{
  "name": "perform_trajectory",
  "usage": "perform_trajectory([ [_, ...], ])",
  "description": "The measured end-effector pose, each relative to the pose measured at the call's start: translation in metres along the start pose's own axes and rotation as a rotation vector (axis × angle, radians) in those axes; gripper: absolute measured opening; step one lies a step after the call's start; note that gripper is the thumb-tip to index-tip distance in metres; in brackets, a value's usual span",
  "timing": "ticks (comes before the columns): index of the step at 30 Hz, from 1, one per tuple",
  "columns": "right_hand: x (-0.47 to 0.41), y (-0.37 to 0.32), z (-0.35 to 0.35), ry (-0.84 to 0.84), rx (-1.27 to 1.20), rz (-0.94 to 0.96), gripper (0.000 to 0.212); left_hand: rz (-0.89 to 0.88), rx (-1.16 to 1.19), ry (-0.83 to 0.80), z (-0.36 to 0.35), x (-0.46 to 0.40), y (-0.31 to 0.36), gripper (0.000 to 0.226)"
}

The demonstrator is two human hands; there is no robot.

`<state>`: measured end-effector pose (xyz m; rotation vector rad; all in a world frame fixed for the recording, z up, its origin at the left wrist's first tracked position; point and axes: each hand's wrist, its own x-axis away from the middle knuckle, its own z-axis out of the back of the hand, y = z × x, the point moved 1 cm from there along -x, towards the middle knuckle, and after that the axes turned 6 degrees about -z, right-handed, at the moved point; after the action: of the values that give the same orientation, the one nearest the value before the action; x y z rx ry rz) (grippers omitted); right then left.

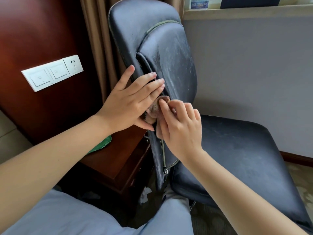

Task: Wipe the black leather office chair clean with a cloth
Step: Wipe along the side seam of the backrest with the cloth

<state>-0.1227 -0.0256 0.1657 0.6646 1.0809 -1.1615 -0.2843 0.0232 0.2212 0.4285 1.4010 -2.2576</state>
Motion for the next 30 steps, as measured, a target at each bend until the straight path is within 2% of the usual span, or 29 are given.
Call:
perform_trajectory([
  [4,-0.005,0.003,-0.004,-0.015,0.007,0.039,0.029,-0.001,-0.006,-0.034,0.001,0.001,-0.001,0.095],
  [10,0.054,0.025,-0.007,-0.098,0.076,0.051,0.029,0.017,-0.031,-0.098,-0.001,0.002,0.001,0.107],
  [16,0.023,0.015,-0.003,0.009,0.066,0.019,0.027,0.002,-0.021,-0.147,0.0,0.005,0.006,0.116],
  [25,0.059,0.027,-0.011,-0.09,0.093,0.037,0.03,0.023,-0.085,-0.212,0.001,0.006,0.01,0.121],
  [30,0.026,0.014,-0.002,-0.01,0.073,0.003,0.027,0.048,-0.073,-0.241,0.002,0.005,0.015,0.122],
])
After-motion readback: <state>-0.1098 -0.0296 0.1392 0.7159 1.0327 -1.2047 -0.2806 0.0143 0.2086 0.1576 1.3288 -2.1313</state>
